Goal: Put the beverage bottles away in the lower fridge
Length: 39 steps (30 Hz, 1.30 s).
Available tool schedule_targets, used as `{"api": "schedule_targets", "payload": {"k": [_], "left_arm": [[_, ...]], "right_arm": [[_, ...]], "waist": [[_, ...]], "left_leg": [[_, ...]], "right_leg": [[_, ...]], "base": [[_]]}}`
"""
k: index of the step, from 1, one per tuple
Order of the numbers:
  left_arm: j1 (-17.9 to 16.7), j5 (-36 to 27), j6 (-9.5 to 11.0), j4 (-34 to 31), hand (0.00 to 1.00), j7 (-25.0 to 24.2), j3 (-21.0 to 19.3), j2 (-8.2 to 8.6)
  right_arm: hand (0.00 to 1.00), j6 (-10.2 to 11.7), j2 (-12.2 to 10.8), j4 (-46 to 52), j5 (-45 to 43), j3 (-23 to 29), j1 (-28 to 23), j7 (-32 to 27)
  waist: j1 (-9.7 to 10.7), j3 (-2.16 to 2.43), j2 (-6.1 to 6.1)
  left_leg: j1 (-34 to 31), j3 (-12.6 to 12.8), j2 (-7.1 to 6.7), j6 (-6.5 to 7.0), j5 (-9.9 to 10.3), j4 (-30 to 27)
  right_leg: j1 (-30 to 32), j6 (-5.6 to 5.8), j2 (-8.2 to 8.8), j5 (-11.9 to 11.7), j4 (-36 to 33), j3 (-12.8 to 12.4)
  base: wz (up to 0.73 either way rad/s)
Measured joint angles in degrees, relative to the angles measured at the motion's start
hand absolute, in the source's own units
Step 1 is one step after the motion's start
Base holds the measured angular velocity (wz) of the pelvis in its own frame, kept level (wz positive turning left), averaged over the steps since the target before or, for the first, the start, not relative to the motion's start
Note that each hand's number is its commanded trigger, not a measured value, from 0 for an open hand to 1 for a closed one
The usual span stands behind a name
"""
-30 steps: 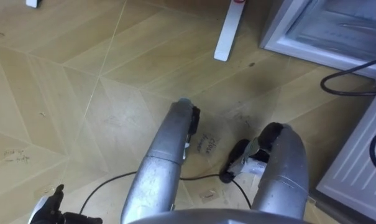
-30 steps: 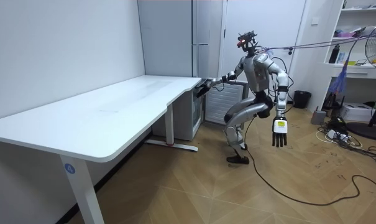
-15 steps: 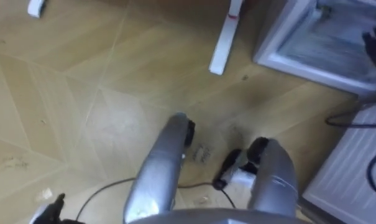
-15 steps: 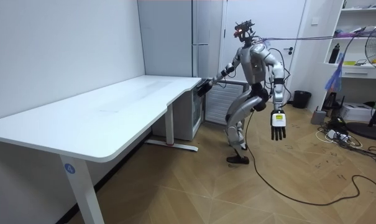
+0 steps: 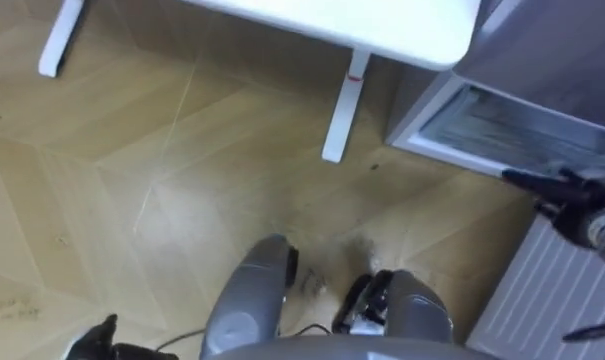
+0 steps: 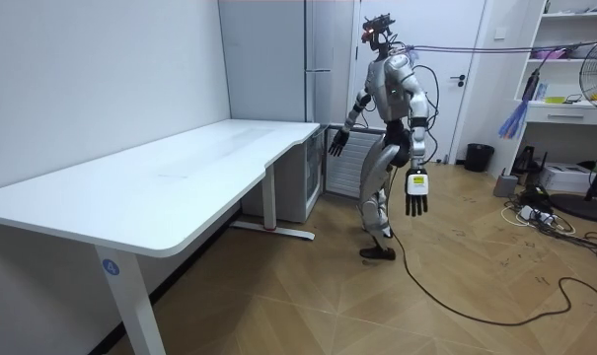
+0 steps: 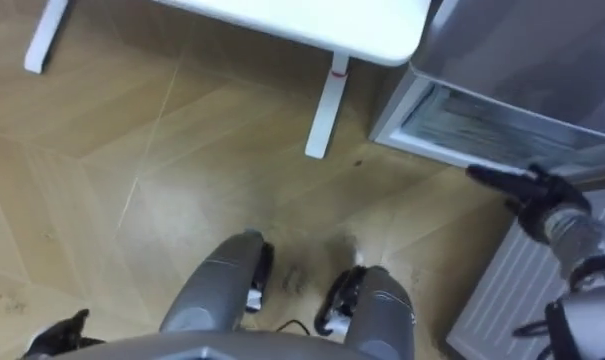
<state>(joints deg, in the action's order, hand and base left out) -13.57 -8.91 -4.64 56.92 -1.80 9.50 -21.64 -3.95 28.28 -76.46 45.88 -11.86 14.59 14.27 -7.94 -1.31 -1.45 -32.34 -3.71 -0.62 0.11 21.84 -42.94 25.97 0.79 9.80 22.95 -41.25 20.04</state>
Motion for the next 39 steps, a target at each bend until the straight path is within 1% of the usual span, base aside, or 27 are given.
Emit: {"api": "schedule_targets", "payload": {"k": [1,3,4,5,6,7,8,9,10,11,13,16,18,19,20,22,24,26,29,31,33,34,36,37,39], "left_arm": [[0.06,0.03,0.05,0.42,0.00,0.00,-0.27,0.50],[0.08,0.61,-0.08,1.55,0.00,0.31,-0.32,2.55],[0.04,0.68,-0.14,1.69,0.00,0.37,-0.32,3.02],[0.03,0.88,-0.17,1.99,0.00,0.40,-0.52,3.75],[0.04,1.17,-0.05,2.48,0.00,0.73,-0.80,4.43],[0.09,1.73,-0.10,3.01,0.00,1.37,-1.41,5.30],[0.11,1.77,-0.09,3.31,0.00,1.48,-1.53,5.66],[0.03,1.76,-0.10,3.64,0.00,1.48,-1.53,6.08],[-0.26,2.07,-0.16,3.81,0.00,1.47,-1.53,6.26],[-0.48,2.39,-0.16,3.82,0.00,1.47,-1.54,6.35],[-0.60,2.63,-0.31,3.90,0.00,1.48,-1.63,6.79],[-0.35,6.12,-0.38,3.94,0.00,3.09,-4.02,8.67],[-0.31,6.80,-0.45,4.59,0.00,3.80,-5.02,9.50],[-0.29,7.26,-0.67,5.17,0.00,3.91,-5.12,9.63],[-0.30,7.44,-1.01,5.36,0.00,3.91,-5.26,9.66],[-0.25,8.69,-2.63,6.02,0.00,3.89,-7.15,10.08],[-0.21,9.80,-3.51,6.57,0.00,3.89,-8.26,10.47],[-0.13,10.86,-4.08,7.05,0.00,3.92,-9.11,10.81],[-0.05,11.83,-4.76,7.45,0.00,4.06,-9.35,11.01],[-0.13,14.29,-5.09,7.87,0.00,4.48,-11.68,11.69],[-0.23,15.95,-5.46,7.93,0.00,5.23,-12.90,12.17],[-0.24,16.22,-5.60,7.95,0.00,5.33,-13.14,12.23],[-0.26,17.60,-6.26,7.99,0.00,5.52,-14.52,12.38],[-0.23,17.91,-6.65,8.01,0.00,5.59,-15.24,12.43],[-0.20,18.38,-6.93,8.01,0.00,5.61,-16.39,12.46]], "right_arm": [[0.00,-0.13,-0.91,0.01,-0.95,0.33,-1.01,0.33],[0.00,-1.11,-3.83,0.48,-2.46,0.34,-5.16,1.48],[0.00,-1.20,-4.59,0.72,-3.27,0.35,-6.18,1.59],[0.00,-1.18,-6.08,0.58,-4.40,0.38,-8.49,1.85],[0.00,-1.22,-7.47,0.44,-5.22,0.38,-10.30,2.11],[0.00,-1.25,-8.66,0.46,-5.48,0.45,-12.03,2.12],[0.00,-1.25,-9.15,0.49,-5.47,0.66,-13.04,2.11],[0.00,-1.24,-10.28,0.78,-5.98,1.75,-14.79,2.02],[0.00,-1.33,-11.14,1.04,-6.27,2.01,-16.15,1.97],[0.00,-1.42,-11.47,1.23,-6.44,2.02,-16.65,1.98],[0.00,-1.68,-12.23,1.37,-6.68,2.07,-18.64,1.83],[0.00,-1.56,-14.68,0.77,-6.65,4.78,-19.30,1.23],[0.00,-1.67,-15.58,0.74,-6.57,6.00,-19.76,0.82],[0.00,-1.70,-16.15,0.74,-6.36,7.00,-20.52,0.67],[0.00,-1.80,-16.33,0.78,-6.26,7.20,-20.87,0.63],[0.00,-2.29,-16.83,0.75,-6.34,8.28,-21.40,0.61],[0.00,-2.60,-16.85,0.36,-6.43,8.62,-21.42,0.49],[0.00,-3.27,-16.89,0.31,-6.45,8.75,-21.41,-0.17],[0.00,-3.65,-16.94,0.21,-6.43,8.95,-21.42,-0.77],[0.00,-3.81,-17.02,-0.24,-6.54,10.02,-21.51,-0.99],[0.00,-4.44,-17.03,-0.28,-6.33,10.93,-21.63,-1.06],[0.00,-4.59,-17.06,-0.28,-6.26,11.05,-21.76,-1.06],[0.00,-4.93,-17.23,-0.28,-6.19,12.12,-22.16,-1.06],[0.00,-4.93,-17.23,-0.28,-6.18,12.21,-22.32,-1.08],[0.00,-4.93,-17.22,-0.28,-6.20,12.60,-22.54,-1.05]], "waist": [[0.03,0.10,-0.06],[1.09,0.33,0.10],[1.14,0.46,0.13],[1.29,0.57,0.25],[1.26,0.62,0.11],[1.54,0.71,-0.07],[1.80,0.70,-0.06],[2.36,0.75,-0.05],[2.86,0.64,-0.26],[3.04,0.62,-0.29],[3.86,0.70,-0.45],[5.72,0.78,-0.52],[6.39,0.82,-0.46],[6.58,0.99,-0.64],[6.55,0.89,-0.39],[6.61,1.00,-0.48],[6.76,1.00,-0.37],[6.82,0.95,-0.21],[7.23,0.99,0.08],[7.40,0.93,0.19],[7.55,0.94,0.38],[7.57,0.86,0.20],[7.59,0.89,0.05],[7.60,0.99,-0.05],[7.59,0.98,-0.04]], "left_leg": [[1.00,0.05,-0.01,0.01,-0.25,1.03],[5.26,0.45,0.31,0.11,-1.38,5.49],[6.25,0.60,0.48,0.07,-1.70,6.63],[8.14,0.76,0.96,-0.05,-2.32,8.93],[10.34,1.15,1.33,-0.19,-3.15,11.49],[12.47,1.55,1.39,-0.25,-3.98,14.00],[13.37,1.66,1.42,-0.23,-4.34,15.05],[15.25,1.84,1.47,-0.28,-4.86,16.87],[17.07,2.06,1.37,-0.35,-5.27,18.57],[18.00,2.15,1.32,-0.35,-5.36,19.17],[20.16,2.52,1.32,-0.39,-5.44,20.39],[22.77,2.74,1.60,-0.52,-5.53,21.65],[24.10,2.76,1.69,-0.52,-5.53,22.30],[25.12,2.75,1.70,-0.52,-5.53,22.68],[25.62,2.75,1.72,-0.52,-5.53,22.95],[27.45,2.84,1.85,-0.52,-5.53,23.81],[28.79,2.88,1.84,-0.52,-5.53,24.39],[29.95,3.03,1.84,-0.52,-5.53,24.66],[31.09,3.07,1.87,-0.53,-5.53,24.99],[32.40,3.56,1.93,-0.57,-5.57,25.59],[33.01,4.02,2.01,-0.61,-5.61,26.14],[33.17,4.25,2.01,-0.62,-5.72,26.40],[34.01,4.74,2.04,-0.69,-6.17,27.47],[34.23,4.92,2.04,-0.74,-6.29,27.71],[34.59,5.07,2.12,-0.76,-6.31,27.78]], "right_leg": [[-0.95,0.03,-0.13,-0.29,1.03,0.01],[-5.33,0.37,-0.92,-1.96,5.81,0.52],[-6.30,0.35,-1.25,-2.56,7.04,0.61],[-8.41,0.29,-2.22,-3.81,10.18,0.62],[-10.50,0.28,-2.97,-5.12,13.09,0.48],[-12.34,0.24,-3.29,-6.08,15.59,0.51],[-13.30,0.32,-3.49,-6.47,16.73,0.53],[-15.21,0.44,-3.87,-7.11,18.75,0.43],[-16.78,0.54,-3.98,-7.37,19.91,0.18],[-17.55,0.57,-3.98,-7.38,20.25,0.10],[-19.52,0.63,-4.07,-7.41,21.25,-0.03],[-22.41,0.82,-4.92,-8.20,23.93,-0.33],[-24.19,0.93,-5.30,-8.71,25.59,-0.32],[-25.46,1.05,-5.50,-8.97,26.52,-0.31],[-25.99,1.10,-5.59,-9.09,26.95,-0.34],[-28.16,1.17,-6.03,-9.82,28.83,-0.61],[-29.53,1.23,-6.18,-10.18,29.74,-0.90],[-30.54,1.26,-6.20,-10.26,30.02,-1.03],[-31.69,1.31,-6.35,-10.51,30.64,-1.22],[-32.08,1.30,-6.42,-10.51,30.61,-2.11],[-32.43,1.28,-6.48,-10.53,30.57,-2.77],[-32.51,1.25,-6.47,-10.54,30.59,-2.85],[-32.61,1.18,-6.47,-10.59,30.59,-3.12],[-32.61,1.16,-6.49,-10.60,30.64,-3.57],[-32.65,1.14,-6.60,-10.62,30.72,-3.84]], "base": [[0.00],[0.00],[-0.11],[-0.16],[-0.19],[-0.12],[-0.06],[0.00],[-0.04],[-0.09],[-0.06],[-0.04],[-0.02],[0.00],[0.00],[-0.02],[-0.02],[-0.03],[-0.03],[-0.13],[-0.16],[-0.13],[-0.11],[-0.09],[-0.07]]}}
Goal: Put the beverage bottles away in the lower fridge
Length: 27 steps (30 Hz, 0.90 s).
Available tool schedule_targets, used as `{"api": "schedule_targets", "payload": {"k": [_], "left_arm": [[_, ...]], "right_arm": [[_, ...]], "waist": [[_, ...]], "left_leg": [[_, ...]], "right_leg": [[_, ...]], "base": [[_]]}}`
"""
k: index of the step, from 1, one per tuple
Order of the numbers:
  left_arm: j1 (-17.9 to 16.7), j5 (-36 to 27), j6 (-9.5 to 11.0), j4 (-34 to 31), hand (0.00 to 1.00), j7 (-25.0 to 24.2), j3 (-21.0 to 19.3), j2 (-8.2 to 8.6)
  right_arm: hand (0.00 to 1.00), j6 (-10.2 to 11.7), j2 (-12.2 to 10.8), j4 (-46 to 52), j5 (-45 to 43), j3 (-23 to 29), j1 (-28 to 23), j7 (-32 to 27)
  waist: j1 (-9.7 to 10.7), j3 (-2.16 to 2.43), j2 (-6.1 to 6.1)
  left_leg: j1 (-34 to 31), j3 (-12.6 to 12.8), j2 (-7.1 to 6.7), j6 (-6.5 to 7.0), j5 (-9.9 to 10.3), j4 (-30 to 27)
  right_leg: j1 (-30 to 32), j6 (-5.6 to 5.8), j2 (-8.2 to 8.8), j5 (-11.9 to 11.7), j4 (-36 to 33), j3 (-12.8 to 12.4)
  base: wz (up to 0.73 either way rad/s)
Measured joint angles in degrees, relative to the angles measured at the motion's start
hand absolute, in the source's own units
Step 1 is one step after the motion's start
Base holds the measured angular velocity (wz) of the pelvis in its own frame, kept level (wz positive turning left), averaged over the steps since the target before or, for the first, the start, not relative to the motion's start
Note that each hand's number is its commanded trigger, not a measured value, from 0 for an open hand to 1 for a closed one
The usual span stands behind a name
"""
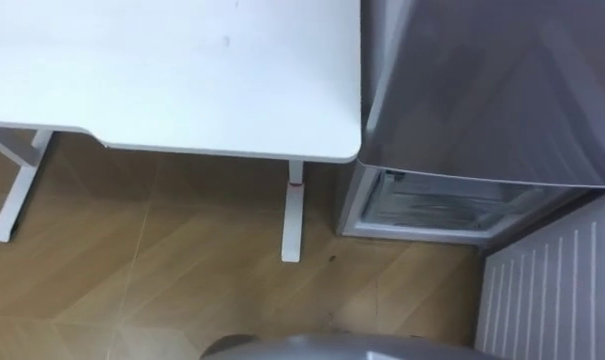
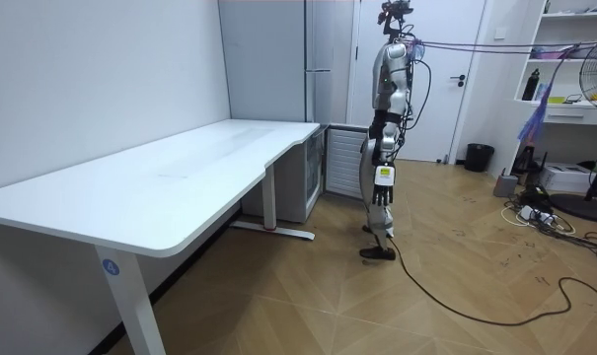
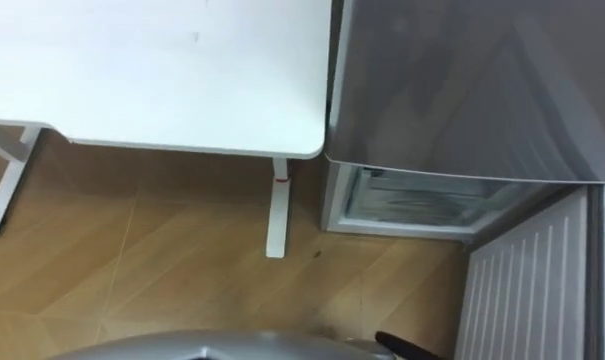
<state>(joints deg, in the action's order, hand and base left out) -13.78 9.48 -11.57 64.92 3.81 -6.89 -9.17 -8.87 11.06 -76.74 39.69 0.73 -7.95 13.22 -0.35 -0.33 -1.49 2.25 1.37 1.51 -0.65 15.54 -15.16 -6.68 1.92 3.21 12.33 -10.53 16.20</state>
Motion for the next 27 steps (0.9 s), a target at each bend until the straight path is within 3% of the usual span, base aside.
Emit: {"api": "schedule_targets", "payload": {"k": [14,18,27], "left_arm": [[1.86,1.87,-0.64,-0.30,0.00,-0.31,0.18,0.46],[1.98,6.33,-1.17,-0.23,0.00,-0.29,1.10,0.53],[2.42,8.24,-2.29,0.43,0.00,-0.24,2.95,1.85]], "right_arm": [[0.00,-0.02,-0.44,-0.72,-2.16,0.44,0.29,-0.69],[0.00,-0.04,-0.44,-0.60,-4.02,0.43,0.30,-0.68],[0.00,0.08,-0.12,-0.84,-5.86,-2.10,1.91,-2.61]], "waist": [[0.09,0.15,-1.01],[0.20,0.11,-1.54],[0.03,0.11,-1.48]], "left_leg": [[1.49,1.61,0.42,-0.02,0.01,0.38],[1.56,1.82,0.58,-0.05,0.03,0.51],[1.48,2.54,0.93,-0.17,0.03,0.66]], "right_leg": [[-0.32,-0.17,-0.28,-0.10,-0.11,-1.64],[-0.27,-0.32,-0.43,-0.21,-0.09,-1.88],[-0.21,-0.52,-0.72,-0.38,0.00,-2.27]], "base": [[-0.06],[-0.04],[-0.03]]}}
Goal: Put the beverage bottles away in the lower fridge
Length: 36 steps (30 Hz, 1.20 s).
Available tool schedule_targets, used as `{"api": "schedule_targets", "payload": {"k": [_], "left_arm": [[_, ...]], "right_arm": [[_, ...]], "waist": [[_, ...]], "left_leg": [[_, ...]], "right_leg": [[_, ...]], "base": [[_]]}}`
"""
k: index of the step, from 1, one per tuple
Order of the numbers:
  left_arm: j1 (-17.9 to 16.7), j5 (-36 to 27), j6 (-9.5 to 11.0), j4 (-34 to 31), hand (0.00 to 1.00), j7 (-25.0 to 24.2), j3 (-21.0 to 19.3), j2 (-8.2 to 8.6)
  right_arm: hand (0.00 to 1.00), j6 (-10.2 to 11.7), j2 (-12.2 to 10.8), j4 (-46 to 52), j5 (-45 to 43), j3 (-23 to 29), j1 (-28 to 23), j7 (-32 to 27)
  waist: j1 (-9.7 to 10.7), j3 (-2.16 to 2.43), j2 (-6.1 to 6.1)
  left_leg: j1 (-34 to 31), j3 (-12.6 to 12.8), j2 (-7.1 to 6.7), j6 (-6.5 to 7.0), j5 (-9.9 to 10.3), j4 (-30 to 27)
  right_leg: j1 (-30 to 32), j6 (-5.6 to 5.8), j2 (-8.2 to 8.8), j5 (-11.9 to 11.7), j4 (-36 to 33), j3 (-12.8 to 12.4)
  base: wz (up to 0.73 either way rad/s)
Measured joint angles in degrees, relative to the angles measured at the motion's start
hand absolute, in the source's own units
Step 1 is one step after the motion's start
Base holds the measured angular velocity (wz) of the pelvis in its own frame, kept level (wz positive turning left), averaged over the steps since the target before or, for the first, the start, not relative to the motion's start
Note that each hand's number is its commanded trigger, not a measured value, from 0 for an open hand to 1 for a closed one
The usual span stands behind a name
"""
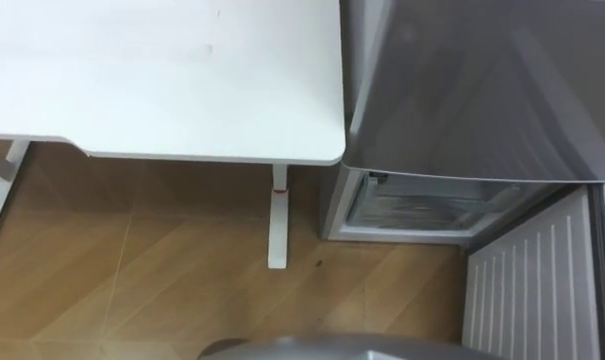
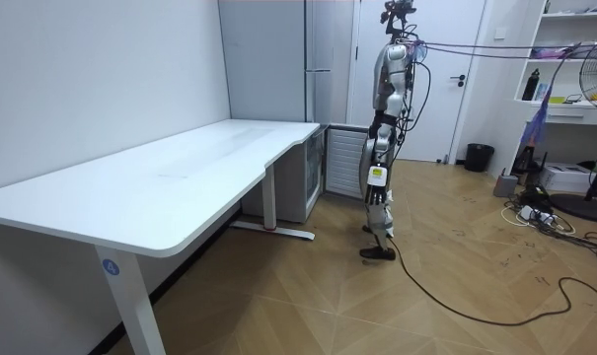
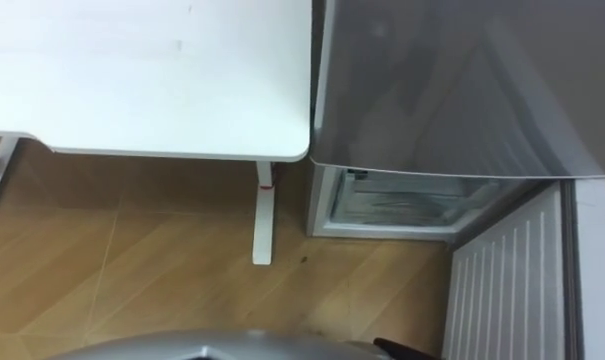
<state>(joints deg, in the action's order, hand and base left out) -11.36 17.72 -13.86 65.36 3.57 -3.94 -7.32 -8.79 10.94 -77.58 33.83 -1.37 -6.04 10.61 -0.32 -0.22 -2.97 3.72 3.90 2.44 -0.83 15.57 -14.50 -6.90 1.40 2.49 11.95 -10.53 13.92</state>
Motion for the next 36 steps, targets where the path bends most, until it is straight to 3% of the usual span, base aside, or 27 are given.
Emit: {"api": "schedule_targets", "payload": {"k": [6,9,13,17,18,19,21,26,31,33,36], "left_arm": [[0.23,0.48,0.44,-0.22,0.00,-1.00,0.24,-0.22],[0.28,0.45,0.94,-1.32,0.00,-1.86,0.23,-0.90],[0.75,0.45,3.12,-1.91,0.00,-1.86,0.83,-1.89],[1.24,0.53,4.77,-1.99,0.00,-1.87,0.77,-2.40],[1.14,0.77,5.07,-2.73,0.00,-1.93,0.74,-2.44],[1.05,1.08,5.52,-3.59,0.00,-2.07,0.42,-2.50],[1.05,1.21,6.67,-3.97,0.00,-2.06,0.16,-2.94],[1.43,1.11,8.05,-5.08,0.00,-1.76,-0.54,-4.19],[-0.34,1.40,8.52,-5.82,0.00,-1.36,-2.14,-4.31],[-1.52,2.37,9.05,-6.37,0.00,-1.32,-2.53,-4.30],[-3.23,3.23,9.03,-7.34,0.00,-0.19,-2.68,-4.33]], "right_arm": [[0.00,0.02,-0.36,1.00,-1.16,1.11,0.32,-1.65],[0.00,0.50,-0.37,4.23,-6.84,2.25,0.20,-2.36],[0.00,1.24,-0.33,7.51,-13.92,2.23,0.48,-3.84],[0.00,2.04,0.47,16.36,-24.16,3.33,0.48,-6.34],[0.00,1.98,0.76,20.67,-27.97,4.26,0.41,-6.60],[0.00,2.24,0.93,25.79,-31.58,5.77,0.43,-6.80],[0.00,4.41,1.58,31.38,-34.32,7.18,0.41,-7.82],[0.00,6.22,2.91,45.26,-36.53,8.52,0.03,-11.36],[0.00,8.40,3.01,48.21,-41.30,13.75,0.48,-15.54],[0.00,8.54,3.13,49.48,-42.21,16.02,0.49,-16.38],[0.00,8.84,5.13,49.82,-41.42,18.46,0.51,-19.68]], "waist": [[0.99,-0.05,0.00],[1.64,-0.10,0.05],[1.59,-0.17,0.03],[1.82,-0.25,-0.22],[2.05,-0.10,-0.52],[2.25,-0.26,-0.43],[2.26,-0.31,-0.57],[2.49,-0.51,-1.92],[3.10,0.37,-2.67],[3.55,0.62,-2.27],[4.66,0.85,-1.58]], "left_leg": [[0.05,-0.13,0.00,-0.01,-0.01,-0.08],[0.04,-0.02,0.00,-0.01,-0.01,-0.07],[0.02,0.40,0.07,-0.01,-0.01,0.01],[0.07,1.38,0.09,0.01,-0.03,0.44],[0.07,1.71,0.09,0.03,-0.05,0.80],[0.10,2.22,0.09,0.09,-0.09,0.89],[0.20,2.64,0.05,0.15,-0.20,0.85],[0.48,3.40,0.02,0.15,-0.25,1.44],[0.97,3.23,-0.01,0.15,-0.25,1.41],[0.99,3.20,-0.07,0.15,-0.25,1.88],[1.50,3.10,-0.18,0.23,-0.30,2.61]], "right_leg": [[-0.28,0.01,0.03,-0.02,0.01,0.28],[-0.16,0.01,0.03,-0.02,-0.03,0.14],[0.14,-0.04,-0.05,-0.05,-0.12,-0.64],[1.23,0.02,-0.06,-0.19,-0.22,-1.45],[1.52,0.06,-0.06,-0.29,-0.24,-1.84],[1.59,0.10,-0.08,-0.39,-0.31,-2.56],[1.81,0.16,-0.05,-0.50,-0.27,-3.04],[2.12,0.19,-0.05,-0.51,-0.04,-3.51],[2.19,0.21,-0.05,-0.53,-0.03,-4.26],[2.27,0.22,-0.07,-0.53,-0.01,-4.75],[2.20,0.23,-0.08,-0.53,-0.02,-5.29]], "base": [[0.00],[-0.02],[-0.07],[-0.13],[-0.23],[-0.21],[-0.14],[-0.09],[-0.02],[-0.05],[-0.03]]}}
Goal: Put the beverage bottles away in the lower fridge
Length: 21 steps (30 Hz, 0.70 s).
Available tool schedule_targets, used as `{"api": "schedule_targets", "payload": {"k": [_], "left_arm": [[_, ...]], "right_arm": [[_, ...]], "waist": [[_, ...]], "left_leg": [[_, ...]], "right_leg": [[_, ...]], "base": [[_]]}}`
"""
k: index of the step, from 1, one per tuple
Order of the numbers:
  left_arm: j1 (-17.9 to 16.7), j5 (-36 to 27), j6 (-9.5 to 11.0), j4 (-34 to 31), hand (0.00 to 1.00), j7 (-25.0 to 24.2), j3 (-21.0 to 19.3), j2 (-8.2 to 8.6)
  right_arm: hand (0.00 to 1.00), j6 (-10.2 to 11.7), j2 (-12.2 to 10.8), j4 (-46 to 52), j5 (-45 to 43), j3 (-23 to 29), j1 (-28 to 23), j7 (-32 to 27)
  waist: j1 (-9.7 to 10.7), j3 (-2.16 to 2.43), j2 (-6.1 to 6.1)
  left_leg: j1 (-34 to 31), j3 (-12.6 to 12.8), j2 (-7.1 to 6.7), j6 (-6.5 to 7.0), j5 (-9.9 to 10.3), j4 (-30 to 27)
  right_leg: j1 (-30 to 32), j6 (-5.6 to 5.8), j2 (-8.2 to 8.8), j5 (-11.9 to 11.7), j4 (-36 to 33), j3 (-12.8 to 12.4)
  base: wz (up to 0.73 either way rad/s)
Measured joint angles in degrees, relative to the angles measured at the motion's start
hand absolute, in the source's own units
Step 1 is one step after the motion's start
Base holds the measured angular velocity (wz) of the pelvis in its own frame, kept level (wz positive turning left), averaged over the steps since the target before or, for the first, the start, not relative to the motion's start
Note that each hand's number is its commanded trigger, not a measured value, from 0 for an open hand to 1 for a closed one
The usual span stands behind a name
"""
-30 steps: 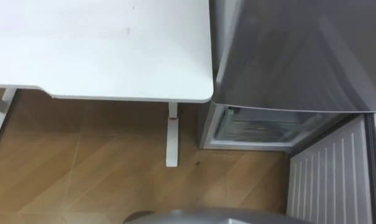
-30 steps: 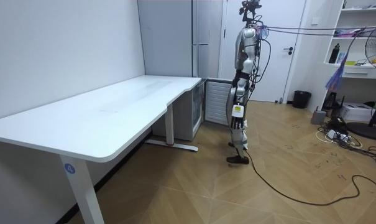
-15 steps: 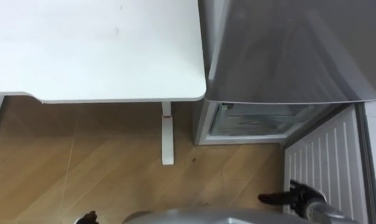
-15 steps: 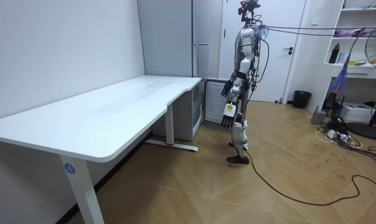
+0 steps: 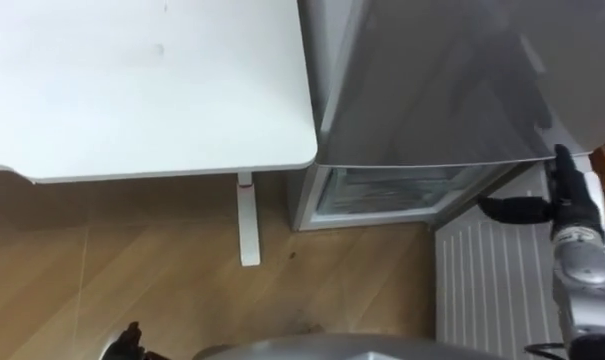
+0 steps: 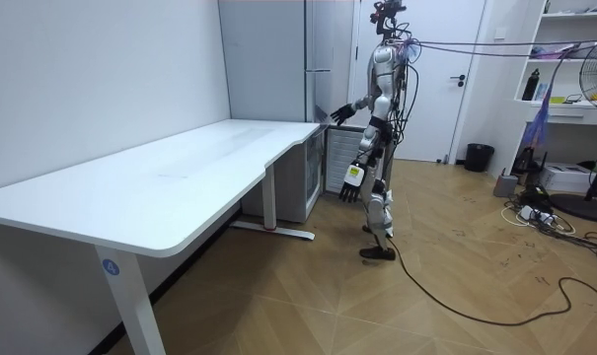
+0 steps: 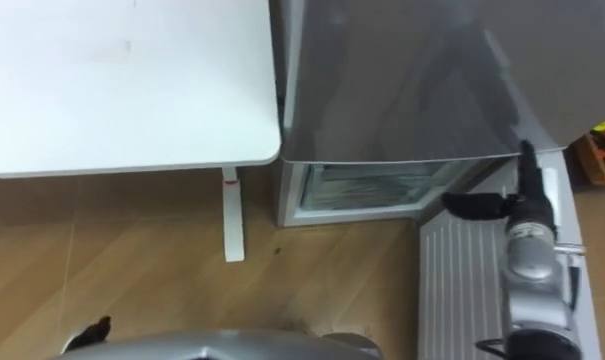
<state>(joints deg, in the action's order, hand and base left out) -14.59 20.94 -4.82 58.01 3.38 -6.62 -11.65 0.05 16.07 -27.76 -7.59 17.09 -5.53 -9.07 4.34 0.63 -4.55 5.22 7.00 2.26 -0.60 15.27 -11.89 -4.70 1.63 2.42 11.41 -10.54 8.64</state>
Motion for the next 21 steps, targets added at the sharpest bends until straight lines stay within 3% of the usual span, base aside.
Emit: {"api": "schedule_targets", "payload": {"k": [3,9,11,15,21], "left_arm": [[-1.01,0.03,-0.10,-0.55,0.00,0.65,-0.07,-0.68],[-1.39,0.01,-0.36,-0.56,0.00,1.12,-2.73,-0.74],[-1.84,0.04,-1.03,-0.56,0.00,1.16,-3.54,-0.63],[-2.27,-0.03,-2.32,-0.48,0.00,0.94,-6.18,-0.60],[-2.56,0.60,-2.43,-0.66,0.00,0.02,-7.00,-0.58]], "right_arm": [[0.00,0.00,2.52,0.01,1.63,0.31,-0.03,-3.32],[0.00,0.17,4.18,-8.01,9.09,4.86,1.85,-6.61],[0.00,-0.26,4.20,-11.04,12.22,7.10,1.87,-6.92],[0.00,-0.83,5.10,-18.22,18.14,11.73,2.01,-7.51],[0.00,-2.60,7.59,-27.14,26.23,13.63,2.01,-7.43]], "waist": [[0.26,-0.17,0.01],[0.24,-0.62,-1.55],[0.39,-0.48,-2.04],[1.21,-0.51,-2.08],[2.06,-0.48,-1.56]], "left_leg": [[0.67,-0.02,-0.10,0.00,-0.67,1.53],[1.17,0.25,0.12,-0.15,-0.76,1.49],[0.92,0.35,0.12,-0.15,-0.76,1.31],[0.33,0.37,0.07,-0.14,-0.76,0.70],[0.34,0.27,0.12,-0.14,-0.74,0.62]], "right_leg": [[-0.14,0.00,-0.02,0.00,-0.06,-0.09],[-0.73,0.00,-0.27,0.00,0.17,-0.44],[-0.51,0.00,-0.22,0.00,0.14,-0.35],[-0.22,-0.01,-0.12,0.00,-0.08,-0.16],[-0.28,-0.09,-0.25,-0.05,-0.29,-0.58]], "base": [[-0.01],[0.00],[0.00],[0.00],[-0.01]]}}
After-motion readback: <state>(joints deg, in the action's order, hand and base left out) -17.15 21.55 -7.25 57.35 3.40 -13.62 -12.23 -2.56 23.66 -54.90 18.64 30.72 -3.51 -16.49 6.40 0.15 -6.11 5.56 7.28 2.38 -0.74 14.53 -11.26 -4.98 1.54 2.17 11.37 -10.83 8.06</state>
